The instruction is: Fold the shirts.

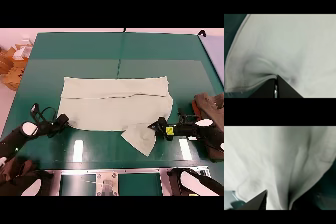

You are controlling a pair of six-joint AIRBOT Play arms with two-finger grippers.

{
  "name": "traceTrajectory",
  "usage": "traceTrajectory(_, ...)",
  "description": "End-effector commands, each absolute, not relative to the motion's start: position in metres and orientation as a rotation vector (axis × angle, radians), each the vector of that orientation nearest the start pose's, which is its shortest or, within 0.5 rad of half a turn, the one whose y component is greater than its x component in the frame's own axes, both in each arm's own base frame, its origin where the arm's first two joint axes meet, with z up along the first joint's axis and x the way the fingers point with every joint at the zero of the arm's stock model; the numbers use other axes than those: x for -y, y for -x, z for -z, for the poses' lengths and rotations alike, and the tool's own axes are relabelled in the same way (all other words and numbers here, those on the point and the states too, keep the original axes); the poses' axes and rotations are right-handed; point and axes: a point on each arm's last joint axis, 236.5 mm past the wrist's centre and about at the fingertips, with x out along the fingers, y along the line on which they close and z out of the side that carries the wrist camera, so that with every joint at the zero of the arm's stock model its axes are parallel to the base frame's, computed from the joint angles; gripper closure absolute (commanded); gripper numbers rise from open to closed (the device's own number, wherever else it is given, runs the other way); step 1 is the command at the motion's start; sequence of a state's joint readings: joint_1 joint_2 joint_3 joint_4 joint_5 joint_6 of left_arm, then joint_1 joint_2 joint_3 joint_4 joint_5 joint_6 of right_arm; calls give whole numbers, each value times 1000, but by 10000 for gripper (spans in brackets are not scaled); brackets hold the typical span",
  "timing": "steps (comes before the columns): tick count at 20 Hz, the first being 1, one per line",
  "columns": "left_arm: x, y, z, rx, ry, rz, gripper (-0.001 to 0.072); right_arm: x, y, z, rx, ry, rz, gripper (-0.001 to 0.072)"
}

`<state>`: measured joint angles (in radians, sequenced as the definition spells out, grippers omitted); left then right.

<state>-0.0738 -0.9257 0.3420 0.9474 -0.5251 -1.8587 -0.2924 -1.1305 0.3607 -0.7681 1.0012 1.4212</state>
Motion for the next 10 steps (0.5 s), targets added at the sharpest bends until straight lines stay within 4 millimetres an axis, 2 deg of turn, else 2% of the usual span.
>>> traceTrajectory(1,95,-281,91,-1140,845,-84,684,-72,-196,123,-1619,-849,-63,330)
traceTrajectory(5,96,-279,92,-1151,839,-77,684,-76,-193,117,-1643,-849,-86,330)
traceTrajectory(7,98,-275,93,-1167,823,-62,684,-78,-190,116,-1656,-853,-95,390)
traceTrajectory(9,100,-273,93,-1178,805,-47,685,-80,-186,114,-1674,-856,-108,401)
traceTrajectory(10,100,-273,93,-1181,799,-41,685,-80,-185,113,-1674,-855,-111,517)
